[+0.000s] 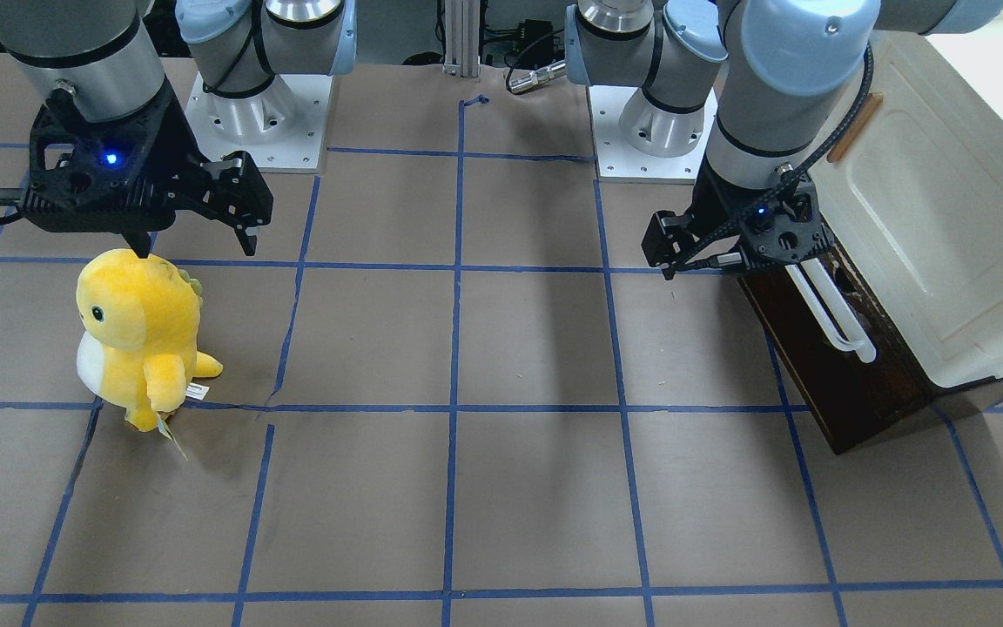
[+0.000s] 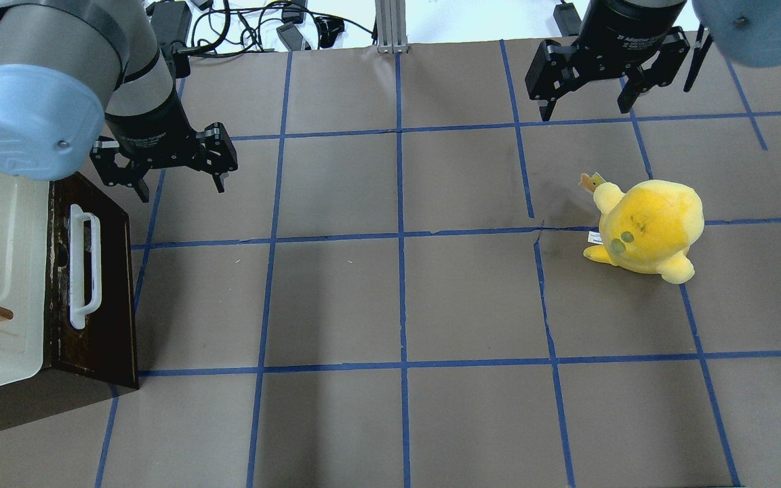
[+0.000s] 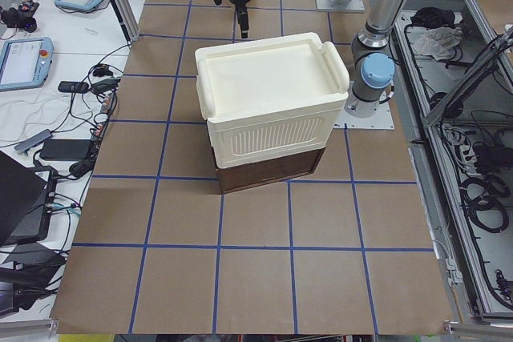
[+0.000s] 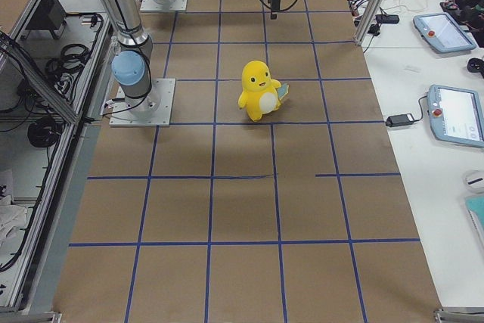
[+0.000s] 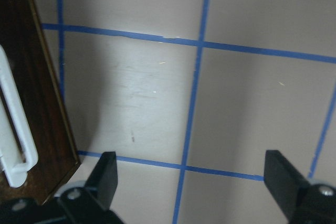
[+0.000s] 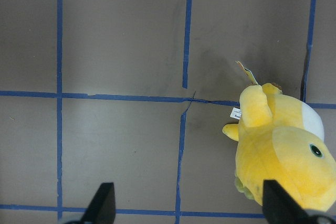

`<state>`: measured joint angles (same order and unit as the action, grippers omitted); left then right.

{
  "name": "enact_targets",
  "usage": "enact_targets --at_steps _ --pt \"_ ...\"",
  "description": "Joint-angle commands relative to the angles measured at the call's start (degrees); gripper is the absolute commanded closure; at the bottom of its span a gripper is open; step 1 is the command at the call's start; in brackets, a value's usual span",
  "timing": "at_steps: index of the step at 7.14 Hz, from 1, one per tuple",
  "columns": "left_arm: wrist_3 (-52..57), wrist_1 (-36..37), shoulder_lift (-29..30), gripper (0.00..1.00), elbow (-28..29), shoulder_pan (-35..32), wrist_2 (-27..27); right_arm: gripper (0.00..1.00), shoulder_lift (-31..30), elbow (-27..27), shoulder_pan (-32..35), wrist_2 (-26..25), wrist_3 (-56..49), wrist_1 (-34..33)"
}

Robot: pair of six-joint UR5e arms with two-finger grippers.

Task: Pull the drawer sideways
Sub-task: 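Move the left gripper down toward the white drawer handle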

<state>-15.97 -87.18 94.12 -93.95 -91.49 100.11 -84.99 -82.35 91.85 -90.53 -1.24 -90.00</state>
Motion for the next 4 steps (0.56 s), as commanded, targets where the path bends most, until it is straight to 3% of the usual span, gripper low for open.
enact_targets --at_steps 1,2,4 --pt "-5.99 -0.18 3.07 0.00 -1.75 -0.53 7.07 0.00 0.00 0.00 0.00 0.00 0.01 0.00" --pt "-9.83 -0.53 4.04 0.00 -2.89 -0.62 13.03 0.00 0.00 0.00 0.00 -0.09 0.01 0.00" --pt "-16.41 -0.88 5.72 0.00 -5.18 -0.62 14.75 0.00 0.00 0.00 0.00 0.00 0.01 0.00"
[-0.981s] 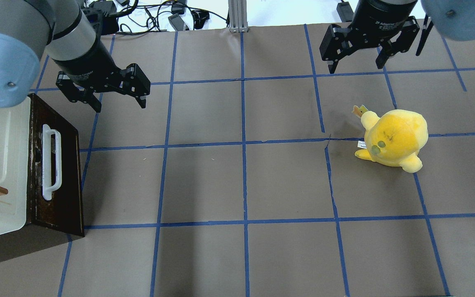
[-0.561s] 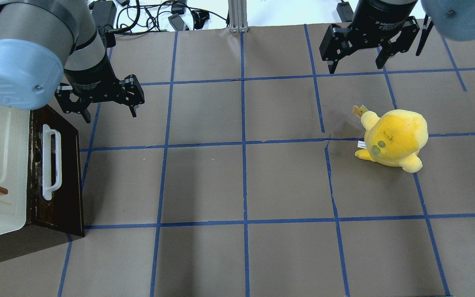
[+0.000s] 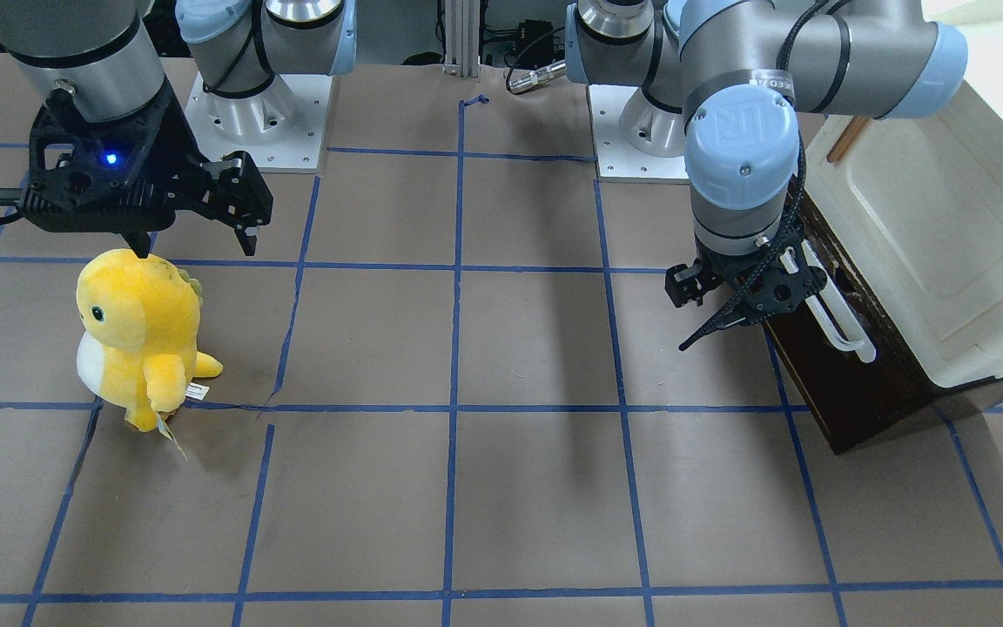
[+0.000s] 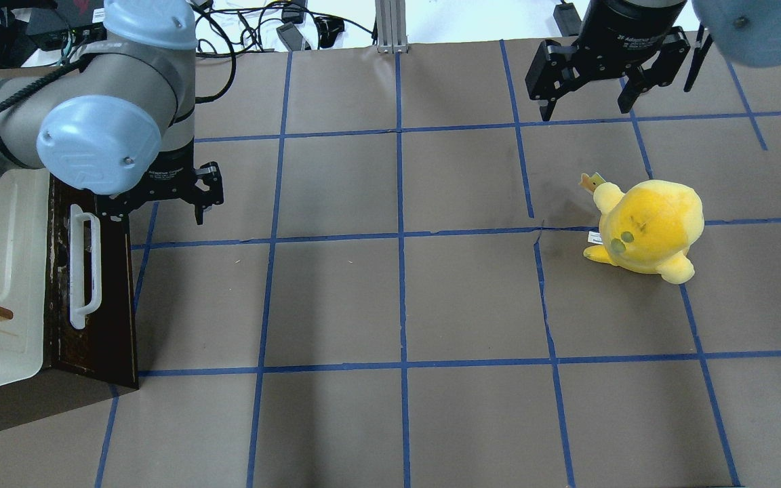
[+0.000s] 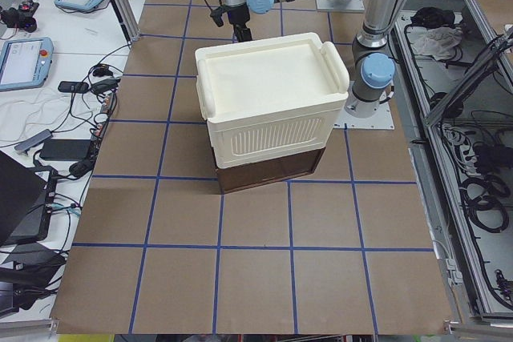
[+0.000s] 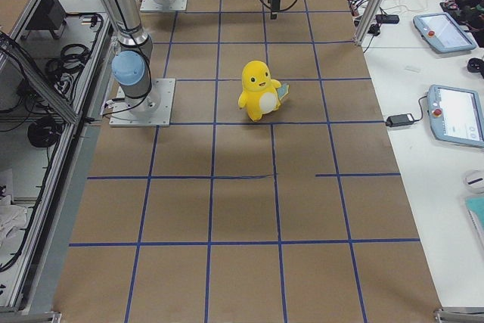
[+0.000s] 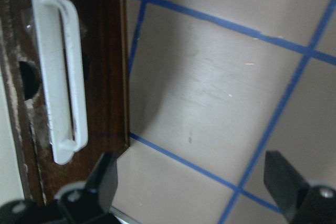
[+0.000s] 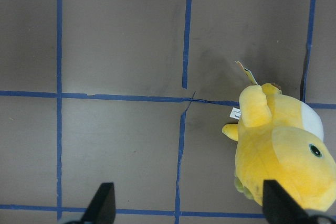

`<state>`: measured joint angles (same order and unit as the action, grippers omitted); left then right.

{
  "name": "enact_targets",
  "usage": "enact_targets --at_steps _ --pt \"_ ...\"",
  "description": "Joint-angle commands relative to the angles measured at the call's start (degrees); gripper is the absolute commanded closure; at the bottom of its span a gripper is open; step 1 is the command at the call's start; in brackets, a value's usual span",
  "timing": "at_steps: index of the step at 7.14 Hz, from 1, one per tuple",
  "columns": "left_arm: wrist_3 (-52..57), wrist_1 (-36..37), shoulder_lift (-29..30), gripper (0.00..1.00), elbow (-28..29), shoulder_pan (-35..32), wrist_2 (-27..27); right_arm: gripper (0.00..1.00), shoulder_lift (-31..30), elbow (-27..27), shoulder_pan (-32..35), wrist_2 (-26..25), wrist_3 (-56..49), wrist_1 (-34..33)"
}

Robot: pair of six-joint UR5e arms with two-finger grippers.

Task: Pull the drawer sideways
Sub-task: 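Move the left gripper down toward the white drawer handle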

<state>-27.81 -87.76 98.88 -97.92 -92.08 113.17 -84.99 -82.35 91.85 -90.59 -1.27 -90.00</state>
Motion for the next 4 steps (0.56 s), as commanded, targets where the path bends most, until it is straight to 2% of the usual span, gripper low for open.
enact_targets --at_steps 1,2,4 --pt "-6.28 -1.01 1.74 0.00 -1.14 -0.03 1.79 0.00 0.00 0.00 0.00 0.06 -0.05 0.00" --pt "-6.29 -1.71 2.62 0.00 -1.22 0.15 3.97 0.00 0.00 0.00 0.00 0.06 -0.05 0.00" --pt "-9.00 -1.01 3.86 0.00 -0.87 0.76 4.87 0.00 0.00 0.00 0.00 -0.02 -0.05 0.00"
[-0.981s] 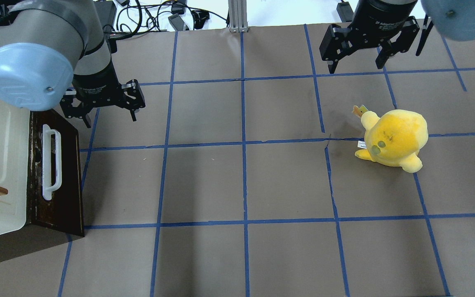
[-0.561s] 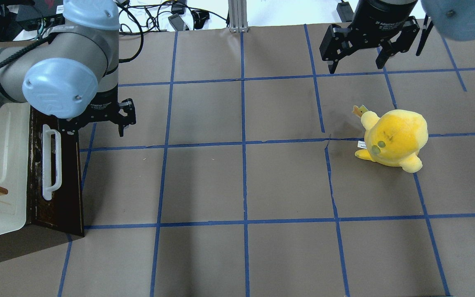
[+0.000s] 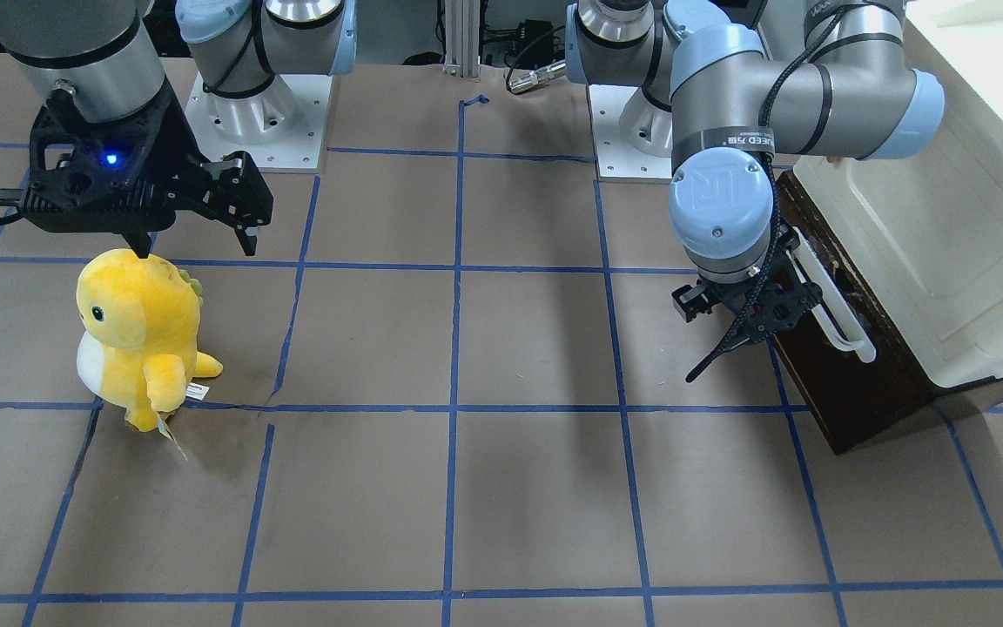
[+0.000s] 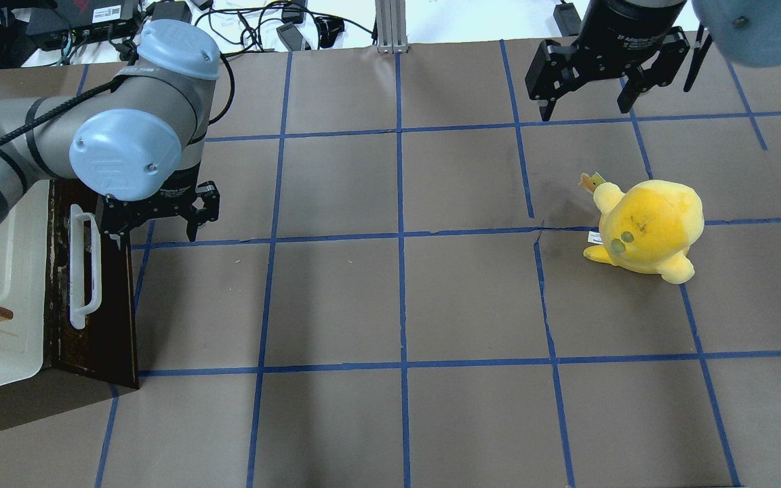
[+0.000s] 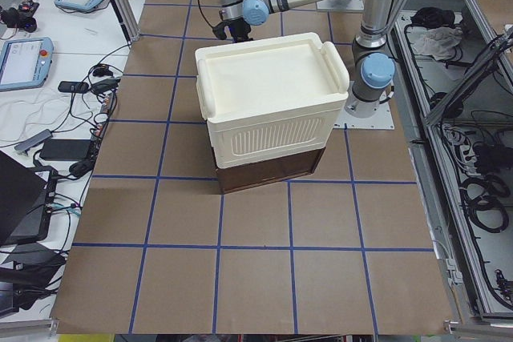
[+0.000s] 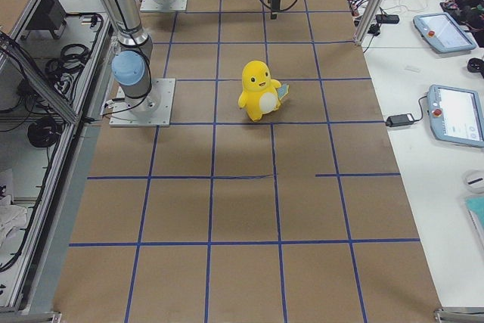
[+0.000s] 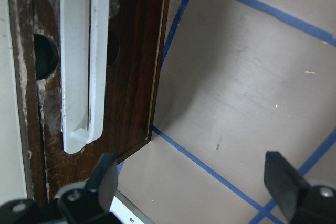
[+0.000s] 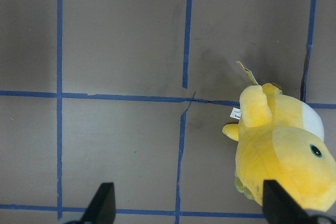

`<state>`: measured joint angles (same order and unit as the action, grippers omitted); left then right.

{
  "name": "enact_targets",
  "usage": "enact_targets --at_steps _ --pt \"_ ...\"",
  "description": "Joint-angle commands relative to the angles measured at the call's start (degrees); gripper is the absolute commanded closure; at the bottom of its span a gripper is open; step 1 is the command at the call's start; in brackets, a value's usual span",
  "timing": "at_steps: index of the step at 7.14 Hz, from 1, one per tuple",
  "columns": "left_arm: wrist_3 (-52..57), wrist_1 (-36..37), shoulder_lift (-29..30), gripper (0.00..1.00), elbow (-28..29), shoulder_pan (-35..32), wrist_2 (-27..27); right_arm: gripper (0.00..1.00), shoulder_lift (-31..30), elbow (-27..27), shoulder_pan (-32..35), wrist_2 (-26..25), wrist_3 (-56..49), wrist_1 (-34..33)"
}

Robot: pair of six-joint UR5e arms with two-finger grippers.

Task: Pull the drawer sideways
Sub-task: 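Move the left gripper down toward the white drawer handle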

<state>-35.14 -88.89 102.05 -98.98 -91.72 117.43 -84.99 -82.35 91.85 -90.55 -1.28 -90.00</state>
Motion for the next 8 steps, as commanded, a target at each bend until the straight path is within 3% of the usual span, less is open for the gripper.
enact_targets --at_steps 1,4,8 --pt "-2.47 0.12 0.78 0.00 0.02 1.18 0.69 0.00 0.00 0.00 0.00 0.02 0.05 0.00" --pt "-2.92 0.29 3.14 0.10 0.28 4.88 3.30 0.00 0.00 0.00 0.00 0.02 0.05 0.00" --pt "-4.32 0.30 5.60 0.08 0.54 4.97 9.28 0.00 0.00 0.00 0.00 0.02 0.05 0.00"
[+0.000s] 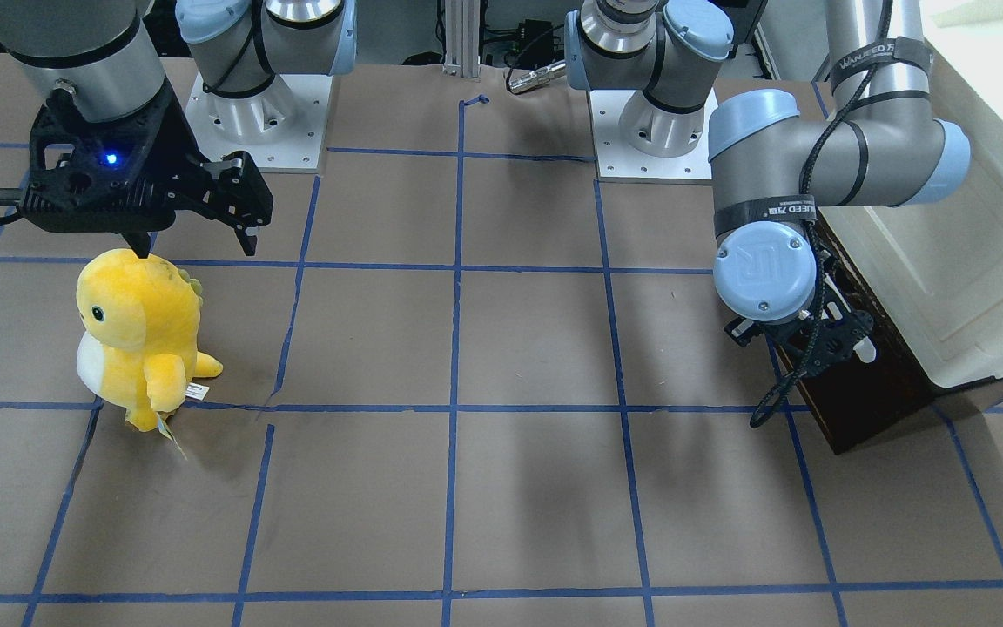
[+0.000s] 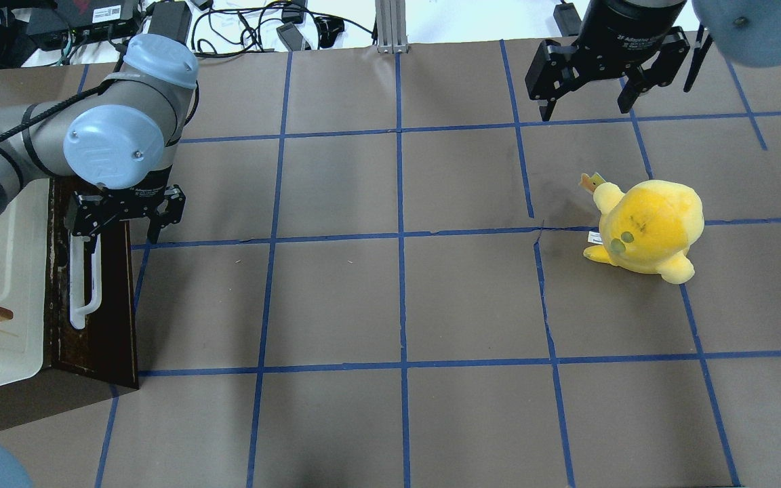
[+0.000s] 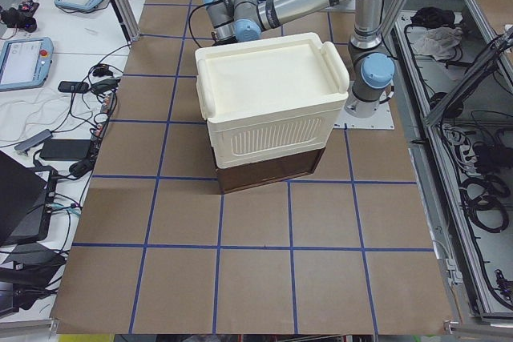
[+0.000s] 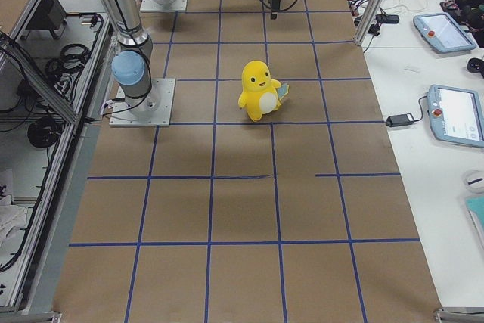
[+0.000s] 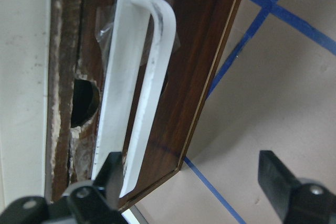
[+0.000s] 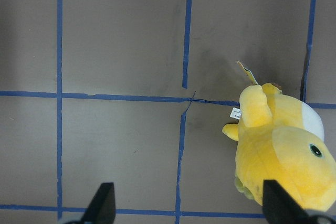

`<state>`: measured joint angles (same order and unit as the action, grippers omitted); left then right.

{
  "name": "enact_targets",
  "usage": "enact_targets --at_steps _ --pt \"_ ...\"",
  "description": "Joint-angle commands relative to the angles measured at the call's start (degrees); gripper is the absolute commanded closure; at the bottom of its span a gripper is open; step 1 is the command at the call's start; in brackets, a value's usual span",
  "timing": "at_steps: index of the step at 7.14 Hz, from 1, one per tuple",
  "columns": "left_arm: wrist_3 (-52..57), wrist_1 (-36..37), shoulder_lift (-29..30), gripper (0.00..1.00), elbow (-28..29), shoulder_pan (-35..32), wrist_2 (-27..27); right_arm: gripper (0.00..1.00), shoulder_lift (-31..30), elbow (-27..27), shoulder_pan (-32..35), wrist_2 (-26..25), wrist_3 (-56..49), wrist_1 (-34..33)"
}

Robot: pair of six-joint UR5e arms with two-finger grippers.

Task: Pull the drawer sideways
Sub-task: 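Lower the left gripper around the white bar handle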

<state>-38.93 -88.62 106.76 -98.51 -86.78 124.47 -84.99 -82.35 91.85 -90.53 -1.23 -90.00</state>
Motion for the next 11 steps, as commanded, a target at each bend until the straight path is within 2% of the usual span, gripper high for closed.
enact_targets --at_steps 1,3,4,6,11 --pt "-0.54 0.20 1.95 0.08 0.34 0.04 4.36 0.00 0.00 0.00 0.00 -0.08 0.00 0.00" --pt "0.25 2.92 3.71 0.08 0.25 -0.05 4.64 0.00 0.00 0.00 0.00 0.01 0.00 0.00" --pt "0.60 2.92 4.41 0.00 0.25 -0.14 4.55 0.00 0.00 0.00 0.00 -0.08 -0.09 0.00" --pt "7.61 3.18 4.86 0.00 0.34 -0.14 5.34 0.00 0.00 0.00 0.00 0.01 0.00 0.00" --pt "10.98 3.19 5.21 0.02 -0.36 -0.14 6.05 0.00 0.00 0.00 0.00 0.01 0.00 0.00"
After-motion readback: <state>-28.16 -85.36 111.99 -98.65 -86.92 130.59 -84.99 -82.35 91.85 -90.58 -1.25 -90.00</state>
